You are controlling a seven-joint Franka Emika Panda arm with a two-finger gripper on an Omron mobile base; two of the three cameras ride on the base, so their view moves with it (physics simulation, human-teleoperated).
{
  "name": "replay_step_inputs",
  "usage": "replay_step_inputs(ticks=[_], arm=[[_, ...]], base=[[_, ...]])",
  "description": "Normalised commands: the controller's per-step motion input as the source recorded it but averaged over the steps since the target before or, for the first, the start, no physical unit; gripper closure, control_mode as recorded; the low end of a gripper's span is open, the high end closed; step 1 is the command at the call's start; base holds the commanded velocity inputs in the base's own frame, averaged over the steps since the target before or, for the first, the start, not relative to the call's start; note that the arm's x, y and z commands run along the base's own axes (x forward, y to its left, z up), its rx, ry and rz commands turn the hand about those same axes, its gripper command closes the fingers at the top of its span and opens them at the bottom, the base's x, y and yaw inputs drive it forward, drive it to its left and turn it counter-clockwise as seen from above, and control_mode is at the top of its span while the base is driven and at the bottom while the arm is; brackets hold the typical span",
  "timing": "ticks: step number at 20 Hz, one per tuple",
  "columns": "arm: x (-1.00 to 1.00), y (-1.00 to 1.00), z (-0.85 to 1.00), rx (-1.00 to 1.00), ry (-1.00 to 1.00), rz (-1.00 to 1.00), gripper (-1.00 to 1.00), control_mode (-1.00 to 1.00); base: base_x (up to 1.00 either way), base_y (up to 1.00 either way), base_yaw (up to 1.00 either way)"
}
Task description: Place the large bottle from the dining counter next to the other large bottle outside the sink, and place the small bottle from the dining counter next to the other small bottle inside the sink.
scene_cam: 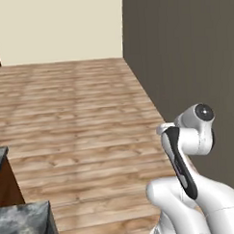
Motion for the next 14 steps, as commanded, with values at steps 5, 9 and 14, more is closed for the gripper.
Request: replay_step_inputs(ticks=[5,9,14], arm=[[0.00,0.00,0.00,0.00,0.00,0.00,1.00,1.00],[0.00,0.00,0.00,0.00,0.00,0.00,1.00,1.00],[0.00,0.00,0.00,0.00,0.00,0.00,1.00,1.00]], base=[[1.00,0.00,0.21],[1.00,-0.01,0.23],[1.00,-0.01,0.24]])
